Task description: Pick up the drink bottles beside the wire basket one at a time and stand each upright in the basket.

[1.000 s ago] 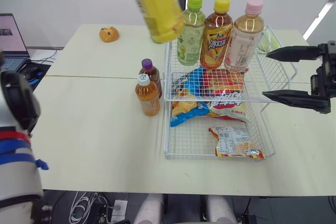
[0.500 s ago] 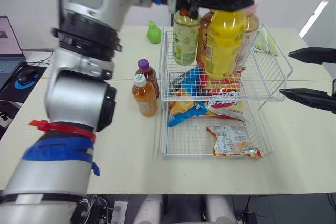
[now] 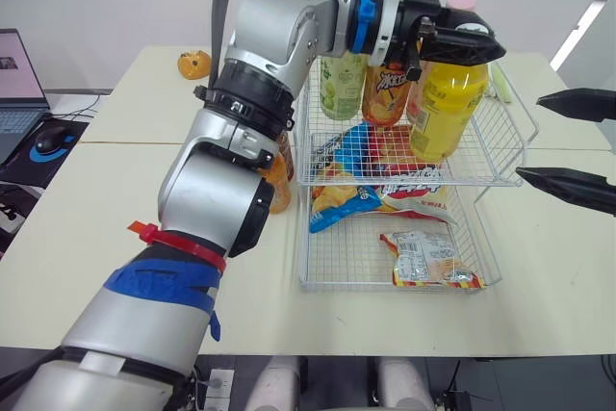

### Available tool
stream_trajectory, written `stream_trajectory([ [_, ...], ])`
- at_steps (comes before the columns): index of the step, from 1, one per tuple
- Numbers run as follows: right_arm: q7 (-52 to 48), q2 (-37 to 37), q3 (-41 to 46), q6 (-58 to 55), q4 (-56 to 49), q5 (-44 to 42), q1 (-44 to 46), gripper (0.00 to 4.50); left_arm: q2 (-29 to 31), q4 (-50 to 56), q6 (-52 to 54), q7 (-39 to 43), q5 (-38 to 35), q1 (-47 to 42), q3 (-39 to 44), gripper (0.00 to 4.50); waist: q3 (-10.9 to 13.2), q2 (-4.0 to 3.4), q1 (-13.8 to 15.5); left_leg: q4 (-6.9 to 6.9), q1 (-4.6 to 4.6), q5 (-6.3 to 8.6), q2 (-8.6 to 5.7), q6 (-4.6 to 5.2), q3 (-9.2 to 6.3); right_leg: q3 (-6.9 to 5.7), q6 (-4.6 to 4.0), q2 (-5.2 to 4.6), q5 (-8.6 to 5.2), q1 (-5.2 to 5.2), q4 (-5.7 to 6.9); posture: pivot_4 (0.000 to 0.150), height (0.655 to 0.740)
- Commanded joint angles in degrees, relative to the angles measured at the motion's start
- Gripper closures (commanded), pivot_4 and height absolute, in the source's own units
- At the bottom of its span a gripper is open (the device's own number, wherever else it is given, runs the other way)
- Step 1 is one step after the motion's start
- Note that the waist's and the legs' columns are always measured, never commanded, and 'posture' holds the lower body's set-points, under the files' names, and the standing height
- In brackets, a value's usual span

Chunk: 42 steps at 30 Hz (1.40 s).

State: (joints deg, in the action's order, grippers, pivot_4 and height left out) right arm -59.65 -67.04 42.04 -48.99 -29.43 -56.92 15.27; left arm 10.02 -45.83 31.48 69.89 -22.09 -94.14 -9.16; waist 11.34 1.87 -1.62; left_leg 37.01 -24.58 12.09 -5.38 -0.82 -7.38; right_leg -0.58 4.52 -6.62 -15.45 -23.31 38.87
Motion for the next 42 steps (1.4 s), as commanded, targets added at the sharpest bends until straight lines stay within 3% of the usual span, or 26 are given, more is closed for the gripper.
stream_trajectory([
  [1,0.8,-1.0,2.7,0.2,-0.9,-0.8,0.0,0.0,-0.8,-2.3,0.5,2.5,-0.5,-3.4,2.7,3.13,0.0,0.0,0.0,0.0,0.0,0.0,-0.01,0.0,0.0,0.0,0.0,0.0,0.0,0.0,0.0,0.15,0.74],
  [2,0.9,-1.0,2.8,0.2,-1.0,-0.9,-0.1,0.0,-0.9,-2.8,0.9,2.3,-0.3,-3.7,3.0,3.13,0.0,0.0,0.0,0.0,0.0,0.0,-0.01,0.0,0.0,-0.01,0.01,0.0,-0.01,0.0,0.0,0.15,0.74],
  [11,2.6,-1.0,3.5,0.6,-1.2,-0.8,-0.3,0.0,-0.2,-0.3,3.7,5.4,-0.1,-4.6,4.1,0.21,0.0,0.0,0.0,-0.01,0.0,0.0,-0.01,0.0,-0.01,-0.01,0.02,0.0,-0.01,0.0,0.01,0.15,0.74],
  [12,2.8,-0.9,3.4,0.6,-1.2,-0.8,-0.2,0.0,-0.1,0.2,4.0,5.4,-0.1,-4.5,4.2,0.05,0.0,0.0,0.0,0.0,0.0,0.0,-0.01,0.0,-0.01,-0.01,0.02,0.0,-0.01,0.0,0.01,0.15,0.74],
  [20,4.5,-0.6,2.1,2.4,-0.6,0.4,0.2,0.0,1.2,5.2,4.3,2.5,-0.4,-4.0,6.4,0.05,0.0,-0.01,-0.1,0.0,0.01,0.0,-0.01,0.0,-0.02,0.0,0.02,0.0,-0.01,0.01,0.01,0.15,0.74],
  [28,4.4,-1.0,2.0,3.2,-0.5,0.1,-0.1,0.0,8.7,10.5,5.9,2.8,-2.4,-4.4,10.2,0.05,0.0,-0.02,-0.2,-0.01,0.04,0.0,0.01,-0.01,-0.02,0.01,0.02,0.01,-0.01,0.0,0.02,0.15,0.74],
  [35,3.2,-2.7,0.0,3.3,0.3,-2.5,2.9,0.0,20.1,18.2,13.7,5.1,-6.1,-0.7,13.3,0.05,0.0,-0.05,-0.4,-0.01,0.09,-0.01,0.03,-0.01,-0.01,0.04,0.01,0.03,-0.01,0.01,0.05,0.15,0.74],
  [42,-0.8,-5.1,-10.4,5.0,2.9,-5.1,12.2,0.0,33.7,26.3,18.1,2.1,-7.3,7.2,17.6,0.05,0.0,-0.07,-0.5,-0.01,0.15,-0.01,0.07,-0.02,-0.03,0.08,0.0,0.07,-0.01,0.04,0.07,0.15,0.74],
])
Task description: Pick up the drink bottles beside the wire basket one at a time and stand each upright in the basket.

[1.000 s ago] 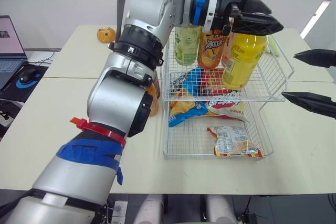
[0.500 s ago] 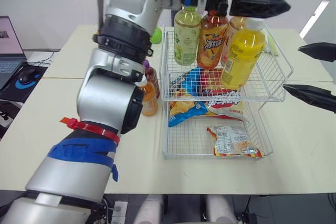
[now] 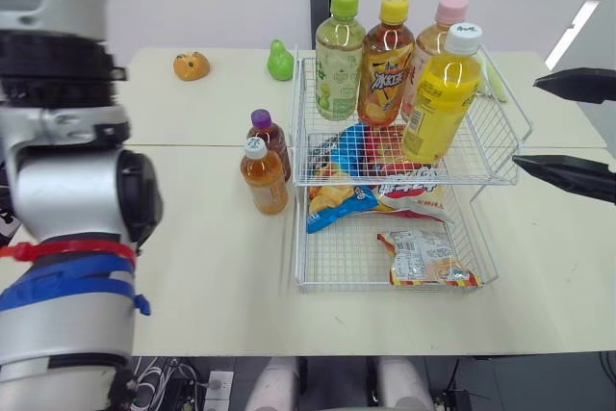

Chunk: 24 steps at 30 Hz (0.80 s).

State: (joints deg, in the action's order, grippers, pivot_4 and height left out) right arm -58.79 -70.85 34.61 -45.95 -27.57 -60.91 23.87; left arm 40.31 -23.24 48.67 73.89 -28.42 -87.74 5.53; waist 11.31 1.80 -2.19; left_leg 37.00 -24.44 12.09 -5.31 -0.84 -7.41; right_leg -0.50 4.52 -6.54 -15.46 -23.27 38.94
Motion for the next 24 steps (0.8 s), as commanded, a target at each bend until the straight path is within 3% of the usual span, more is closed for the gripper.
stream_trajectory([
  [1,-2.3,-1.2,-5.0,2.3,1.6,-1.2,5.3,0.0,5.3,4.7,1.6,-2.4,-1.1,2.3,3.6,0.05,0.0,0.0,0.1,0.0,-0.01,0.0,0.0,0.0,-0.03,-0.03,0.0,0.0,0.0,0.0,0.0,0.15,0.74],
  [8,-5.3,0.8,-16.5,3.1,4.7,0.9,14.9,0.0,17.5,16.2,6.1,-5.5,-3.3,22.0,11.2,0.05,0.0,-0.02,0.0,-0.02,0.03,0.0,0.01,-0.01,0.02,0.06,-0.01,-0.02,0.0,-0.01,-0.01,0.15,0.74],
  [13,-6.5,2.2,-20.7,2.6,6.5,2.7,18.4,0.0,18.5,27.0,8.7,-10.1,-6.4,40.0,20.5,0.05,0.0,-0.01,0.3,0.0,0.01,0.0,0.02,-0.01,-0.03,0.0,-0.03,-0.04,0.01,-0.02,-0.02,0.15,0.74],
  [18,-6.4,3.1,-23.7,0.3,8.2,3.6,21.7,0.0,11.4,40.0,12.2,-18.7,-11.2,53.7,24.9,0.05,0.0,-0.02,0.8,0.0,0.01,0.0,-0.01,-0.01,-0.09,-0.04,-0.05,-0.1,0.02,0.02,-0.07,0.15,0.74],
  [24,-6.8,4.0,-24.6,-0.7,7.6,4.1,22.7,0.0,-1.7,51.0,10.4,-34.3,-10.8,59.6,20.0,0.05,0.0,-0.01,1.1,0.0,0.02,0.01,-0.05,0.0,-0.02,0.0,-0.07,-0.16,0.04,0.04,-0.06,0.15,0.74],
])
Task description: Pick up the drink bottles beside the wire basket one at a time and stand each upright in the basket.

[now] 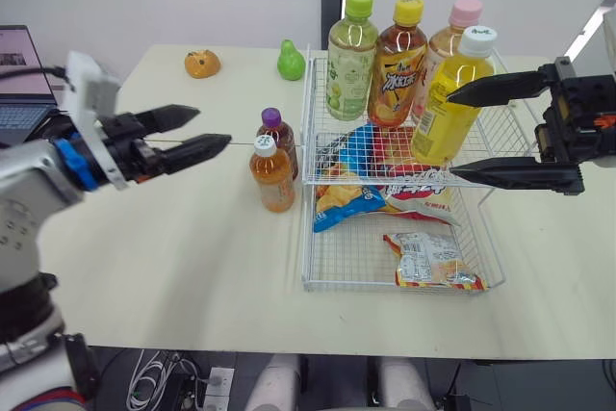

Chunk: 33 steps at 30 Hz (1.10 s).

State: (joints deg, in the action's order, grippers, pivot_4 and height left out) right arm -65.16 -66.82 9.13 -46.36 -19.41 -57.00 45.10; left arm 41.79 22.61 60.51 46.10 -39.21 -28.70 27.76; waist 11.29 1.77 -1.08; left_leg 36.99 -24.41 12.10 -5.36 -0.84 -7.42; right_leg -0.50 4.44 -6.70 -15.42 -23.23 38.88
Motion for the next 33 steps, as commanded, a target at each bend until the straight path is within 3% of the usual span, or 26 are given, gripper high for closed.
stream_trajectory([
  [1,-0.5,0.0,0.9,-0.4,-0.5,0.2,1.6,0.0,-4.5,5.9,-1.6,-8.3,0.0,0.6,-3.1,0.05,0.0,0.01,0.1,0.0,-0.01,0.0,0.02,0.0,0.0,-0.01,0.0,0.02,0.0,-0.01,-0.01,0.15,0.74],
  [5,-0.6,0.2,0.8,-0.7,-0.6,0.7,1.8,0.0,-10.2,6.5,-4.1,-16.1,3.3,1.3,-8.2,0.05,0.0,0.01,0.3,0.0,0.0,0.0,0.01,0.0,0.03,0.0,-0.01,0.03,0.01,-0.01,0.01,0.15,0.74],
  [11,-0.8,0.5,0.9,-1.2,-0.7,1.0,2.0,0.0,-13.2,4.5,-8.0,-22.6,7.7,0.8,-12.8,0.05,0.0,0.01,0.4,0.0,0.0,0.0,0.03,0.0,0.05,0.02,-0.01,0.06,0.01,-0.02,0.01,0.15,0.74],
  [22,-1.1,1.1,1.1,-1.6,-0.5,1.9,2.4,0.0,-17.9,4.1,-11.8,-27.5,10.6,1.9,-17.5,0.05,0.0,0.01,0.8,0.0,-0.01,0.0,0.01,0.0,0.05,0.0,-0.01,0.06,0.01,-0.01,-0.01,0.15,0.74],
  [32,-1.0,1.3,1.3,-1.7,-0.8,1.9,2.5,0.0,-19.7,3.5,-12.6,-29.3,11.7,1.4,-19.9,3.06,0.0,0.01,0.9,0.0,-0.01,0.0,0.01,0.0,0.05,0.0,-0.01,0.06,0.01,-0.01,-0.01,0.15,0.74],
  [33,-1.0,1.3,1.3,-1.7,-0.8,1.9,2.5,0.0,-19.7,3.6,-12.5,-29.3,11.7,1.2,-19.9,3.12,0.0,0.01,0.9,-0.01,-0.01,0.0,0.01,0.0,0.05,0.0,-0.01,0.06,0.01,-0.01,-0.01,0.15,0.74],
])
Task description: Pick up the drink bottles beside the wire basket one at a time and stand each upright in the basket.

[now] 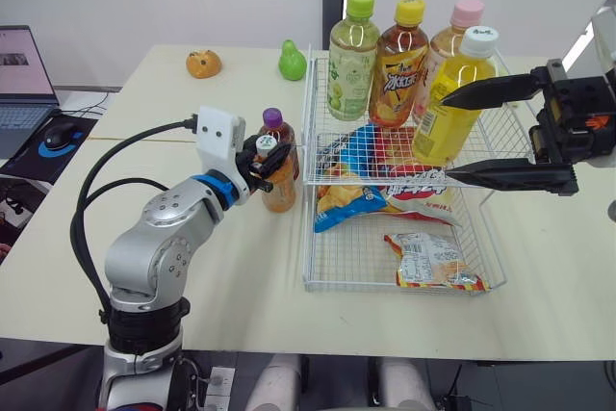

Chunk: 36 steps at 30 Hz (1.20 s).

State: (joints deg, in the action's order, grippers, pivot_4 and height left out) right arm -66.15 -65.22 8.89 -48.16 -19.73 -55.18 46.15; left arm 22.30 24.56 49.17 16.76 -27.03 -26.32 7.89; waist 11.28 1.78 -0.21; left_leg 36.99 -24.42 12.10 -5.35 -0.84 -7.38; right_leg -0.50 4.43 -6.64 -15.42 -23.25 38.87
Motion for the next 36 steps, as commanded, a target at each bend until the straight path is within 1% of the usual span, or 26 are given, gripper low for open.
stream_trajectory([
  [1,0.1,-0.3,1.6,0.1,-0.5,0.1,1.3,0.0,-0.3,1.9,-1.2,0.0,-0.5,-1.2,0.0,3.12,0.0,0.0,0.1,0.0,0.0,0.0,0.0,0.0,0.0,0.0,0.0,0.0,0.0,0.0,0.0,0.15,0.74],
  [12,-0.3,0.2,3.0,0.8,-1.1,-0.5,-0.4,0.0,0.2,5.4,-0.6,0.5,-2.0,-0.2,1.2,3.12,0.0,0.01,0.1,0.0,-0.02,0.0,-0.01,0.0,-0.01,-0.01,0.0,0.0,0.0,0.0,-0.03,0.15,0.74],
  [14,-0.5,0.2,3.4,0.9,-1.3,-0.5,-1.0,0.0,0.8,6.4,0.0,0.6,-2.8,-0.1,2.2,3.12,0.0,0.01,0.1,-0.01,-0.02,0.0,0.0,0.0,-0.01,-0.01,0.0,0.0,0.0,0.0,-0.03,0.15,0.74],
  [17,-0.5,0.0,4.1,1.1,-1.7,-0.3,-2.1,0.0,1.1,8.8,2.7,-0.4,-6.0,-0.3,5.4,3.12,0.0,0.02,0.1,-0.01,-0.03,0.0,0.01,0.0,-0.03,-0.03,0.0,0.0,0.0,0.0,-0.04,0.15,0.74],
  [21,-0.1,-0.3,5.4,1.5,-2.0,-0.1,-3.7,0.0,6.5,11.6,6.5,1.6,-11.1,-0.9,11.2,3.12,0.0,0.02,0.0,-0.03,-0.03,0.0,0.03,0.0,-0.02,-0.01,0.0,0.02,0.0,-0.04,-0.03,0.15,0.74],
  [24,0.2,-0.5,7.2,2.2,-2.2,0.6,-5.5,0.0,13.4,7.9,10.1,4.8,-19.2,-4.7,19.8,3.12,0.0,0.03,0.0,-0.03,-0.03,0.0,0.04,-0.01,-0.03,-0.02,-0.01,0.04,-0.01,-0.04,-0.03,0.15,0.74],
  [27,0.6,-0.8,8.6,3.2,-2.4,1.6,-7.0,0.0,18.2,1.2,13.2,5.5,-26.0,-10.2,25.6,3.12,0.0,0.03,0.1,-0.01,-0.04,0.0,0.03,-0.01,-0.07,-0.06,0.0,0.06,-0.01,-0.03,-0.03,0.15,0.74],
  [30,1.0,-0.9,10.5,4.5,-2.0,3.0,-8.6,0.0,25.7,-5.4,15.5,10.2,-29.6,-15.0,26.9,3.12,0.0,0.03,0.0,-0.01,-0.05,0.0,0.02,0.0,-0.07,-0.07,0.01,0.06,-0.02,-0.02,-0.07,0.15,0.74],
  [32,0.4,-1.0,12.8,6.6,-1.3,4.8,-10.5,0.0,30.9,-11.2,16.5,13.5,-31.3,-20.2,26.3,3.12,0.0,0.05,0.0,-0.04,-0.05,0.01,0.02,0.0,-0.06,-0.06,0.01,0.06,-0.01,-0.03,-0.08,0.15,0.74],
  [33,-0.3,-1.2,14.3,7.4,-0.8,5.4,-11.7,0.0,32.8,-14.3,17.0,14.6,-32.0,-23.3,25.6,3.12,0.0,0.06,0.1,-0.04,-0.06,0.01,0.02,0.0,-0.06,-0.07,0.01,0.07,-0.01,-0.04,-0.09,0.15,0.74],
  [36,-2.3,-2.9,17.5,7.2,0.9,5.0,-13.8,0.0,36.2,-20.9,17.4,18.2,-32.5,-30.4,22.2,3.12,0.0,0.07,0.1,-0.03,-0.08,0.0,0.02,-0.01,-0.05,-0.06,0.02,0.08,-0.01,-0.04,-0.08,0.15,0.74],
])
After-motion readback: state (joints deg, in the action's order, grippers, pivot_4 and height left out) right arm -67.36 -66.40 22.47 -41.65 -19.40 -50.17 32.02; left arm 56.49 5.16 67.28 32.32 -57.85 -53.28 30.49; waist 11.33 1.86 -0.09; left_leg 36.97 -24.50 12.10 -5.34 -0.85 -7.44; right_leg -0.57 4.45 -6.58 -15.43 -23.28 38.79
